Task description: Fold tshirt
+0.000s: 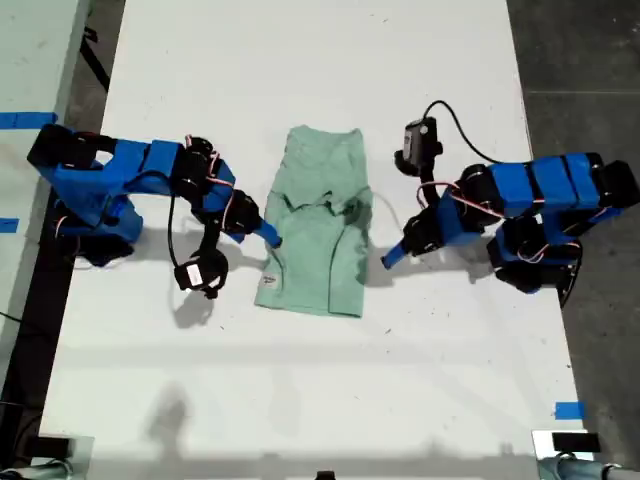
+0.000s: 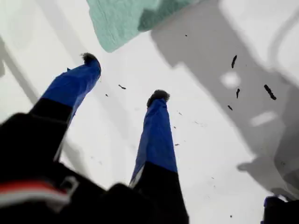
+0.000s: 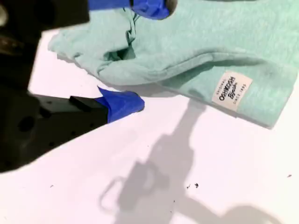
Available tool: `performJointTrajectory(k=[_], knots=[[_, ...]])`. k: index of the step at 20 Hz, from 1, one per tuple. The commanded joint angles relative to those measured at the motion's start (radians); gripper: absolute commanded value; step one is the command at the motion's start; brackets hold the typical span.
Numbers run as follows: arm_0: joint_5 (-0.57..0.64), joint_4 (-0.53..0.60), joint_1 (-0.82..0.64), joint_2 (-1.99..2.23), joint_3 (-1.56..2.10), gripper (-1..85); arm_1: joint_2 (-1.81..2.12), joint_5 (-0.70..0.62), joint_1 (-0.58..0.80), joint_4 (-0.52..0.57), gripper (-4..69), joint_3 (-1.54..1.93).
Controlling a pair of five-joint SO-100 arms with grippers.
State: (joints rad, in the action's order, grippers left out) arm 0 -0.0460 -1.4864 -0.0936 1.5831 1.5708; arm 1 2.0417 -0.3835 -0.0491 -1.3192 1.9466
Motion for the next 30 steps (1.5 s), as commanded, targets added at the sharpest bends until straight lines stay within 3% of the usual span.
performJointTrajectory(k=[1, 4, 6, 13, 17, 30], knots=[[-0.061, 0.086, 0.060, 0.084, 0.069, 26.2, -0.067, -0.008, -0.018, 0.040, 24.5, -0.104], [-0.061, 0.156, 0.078, 0.000, 0.052, 22.0, -0.215, -0.023, -0.018, 0.037, 24.2, -0.222], [-0.060, 0.216, 0.094, -0.025, 0.052, 23.1, -0.313, -0.015, -0.032, 0.037, 24.2, -0.302], [-0.064, 0.262, 0.166, -0.158, 0.031, 24.7, -0.695, 0.043, -0.083, -0.006, 24.0, -0.646], [-0.067, 0.362, 0.212, -0.249, 0.009, 24.5, -0.781, 0.084, -0.103, 0.018, 23.9, -0.681], [-0.083, 0.377, 0.229, -0.405, -0.037, 25.2, -0.933, 0.135, -0.167, 0.124, 22.5, -0.736]])
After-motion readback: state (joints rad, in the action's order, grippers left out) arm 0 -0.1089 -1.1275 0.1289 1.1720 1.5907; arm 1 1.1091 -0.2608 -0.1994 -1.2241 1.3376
